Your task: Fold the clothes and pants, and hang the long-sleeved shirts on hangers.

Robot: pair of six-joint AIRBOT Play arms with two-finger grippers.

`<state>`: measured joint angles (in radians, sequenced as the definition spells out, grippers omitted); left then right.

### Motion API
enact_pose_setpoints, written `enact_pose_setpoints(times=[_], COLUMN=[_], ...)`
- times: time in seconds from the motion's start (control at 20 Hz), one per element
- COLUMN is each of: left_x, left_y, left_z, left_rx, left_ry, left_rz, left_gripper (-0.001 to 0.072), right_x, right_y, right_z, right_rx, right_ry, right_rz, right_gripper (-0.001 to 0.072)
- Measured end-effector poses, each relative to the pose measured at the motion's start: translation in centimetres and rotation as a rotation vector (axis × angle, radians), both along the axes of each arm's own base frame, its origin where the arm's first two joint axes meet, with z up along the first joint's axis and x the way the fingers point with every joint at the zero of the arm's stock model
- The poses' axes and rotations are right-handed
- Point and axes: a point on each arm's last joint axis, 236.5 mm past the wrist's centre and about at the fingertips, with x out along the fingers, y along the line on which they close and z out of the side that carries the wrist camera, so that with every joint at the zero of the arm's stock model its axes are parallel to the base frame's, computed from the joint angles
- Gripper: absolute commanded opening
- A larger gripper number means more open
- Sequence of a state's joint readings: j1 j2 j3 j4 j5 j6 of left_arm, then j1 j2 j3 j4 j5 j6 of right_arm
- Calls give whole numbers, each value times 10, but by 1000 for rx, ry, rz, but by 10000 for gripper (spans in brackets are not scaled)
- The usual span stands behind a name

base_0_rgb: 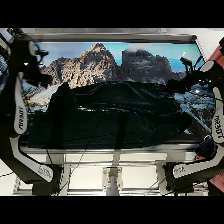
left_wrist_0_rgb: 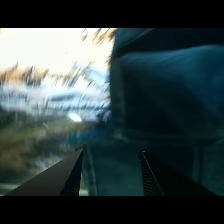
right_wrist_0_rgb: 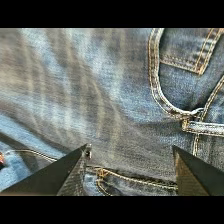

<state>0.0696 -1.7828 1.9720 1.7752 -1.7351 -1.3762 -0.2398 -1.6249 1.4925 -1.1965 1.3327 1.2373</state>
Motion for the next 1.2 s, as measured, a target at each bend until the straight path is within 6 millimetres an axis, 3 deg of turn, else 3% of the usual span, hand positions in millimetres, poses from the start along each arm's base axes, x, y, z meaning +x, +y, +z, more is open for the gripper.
enact_pose_setpoints(times=[0.25, 0.4, 0.65, 0.8, 0.95, 1.2], left_x=[-15, -23, -68, -84, -81, -59], left_y=[20, 30, 29, 19, 10, 6], left_z=[-6, -15, -62, -91, -112, -129], left_rx=[-298, -387, -428, -457, -482, -465], left_ry=[-9, 8, 207, 271, 250, 153], left_rz=[185, 273, 347, 361, 365, 385], left_gripper=[459, 460, 461, 467, 467, 467], right_x=[-4, -8, -11, -11, -11, -11], right_y=[1, 3, 4, 4, 4, 4], right_z=[-13, -15, -16, -16, -16, -16], right_rx=[3, 10, 14, 15, 15, 15], right_ry=[42, 61, 76, 78, 78, 78], right_rz=[10, 18, 22, 23, 23, 23], right_gripper=[581, 581, 581, 581, 581, 581])
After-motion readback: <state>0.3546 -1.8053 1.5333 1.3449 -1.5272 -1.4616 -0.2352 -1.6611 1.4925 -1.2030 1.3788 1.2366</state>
